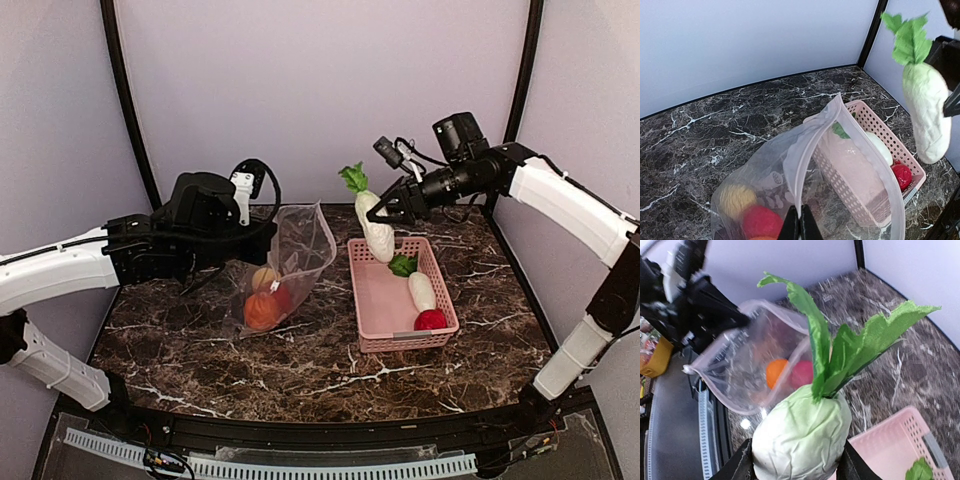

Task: Place the food in the zip-top bag and seal the zipper
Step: Pick up the fake vegetable from the bin, then place the fake vegetable in the zipper food storage bag.

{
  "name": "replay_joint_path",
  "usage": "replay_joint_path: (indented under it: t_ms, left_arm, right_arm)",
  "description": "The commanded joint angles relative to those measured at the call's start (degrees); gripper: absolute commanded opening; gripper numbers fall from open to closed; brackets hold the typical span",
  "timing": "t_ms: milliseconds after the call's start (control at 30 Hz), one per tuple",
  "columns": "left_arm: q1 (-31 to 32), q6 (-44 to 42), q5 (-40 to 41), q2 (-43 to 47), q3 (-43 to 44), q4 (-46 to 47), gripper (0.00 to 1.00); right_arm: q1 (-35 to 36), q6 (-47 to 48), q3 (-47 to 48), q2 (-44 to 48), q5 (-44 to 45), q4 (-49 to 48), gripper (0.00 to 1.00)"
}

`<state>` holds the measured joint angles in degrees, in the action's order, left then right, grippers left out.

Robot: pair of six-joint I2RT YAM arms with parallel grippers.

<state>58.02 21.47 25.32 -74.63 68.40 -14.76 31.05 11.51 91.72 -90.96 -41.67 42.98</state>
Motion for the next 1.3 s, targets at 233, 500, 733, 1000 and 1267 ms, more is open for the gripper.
replay_joint_path:
  t_ms: [233,500,733,1000,1267]
  left_arm:
    - [0.03,2.32,-1.92,-1.38,0.99,1.6,0.01]
    - [0.01,2.37,-1.89,-0.62,2.17,0.95,0.01]
    - [-0.01,1.98,-1.67,0.18,2.41,0.5,0.01]
    - [0.01,1.75,-0.8,1.0,1.83,0.34,0.01]
    - [-0.01,1.72,-0.36,1.43,0.84,0.75,0.01]
  right_arm:
    - [7.35,-7.32,8.29,-3.65,-11.82,-12.24,0.44]
    - [10.65,-10.38,12.51,-9.87,-12.76,-15.57,0.43]
    - [11.37,-10.28,10.12,-10.29,-9.92,-21.99,0.45]
    - [12.32,-10.3,7.07,-10.12,-6.1,-25.73,0.53]
    - [12.9,-8.18,6.73,-10.54,-5.67,-24.36,0.57]
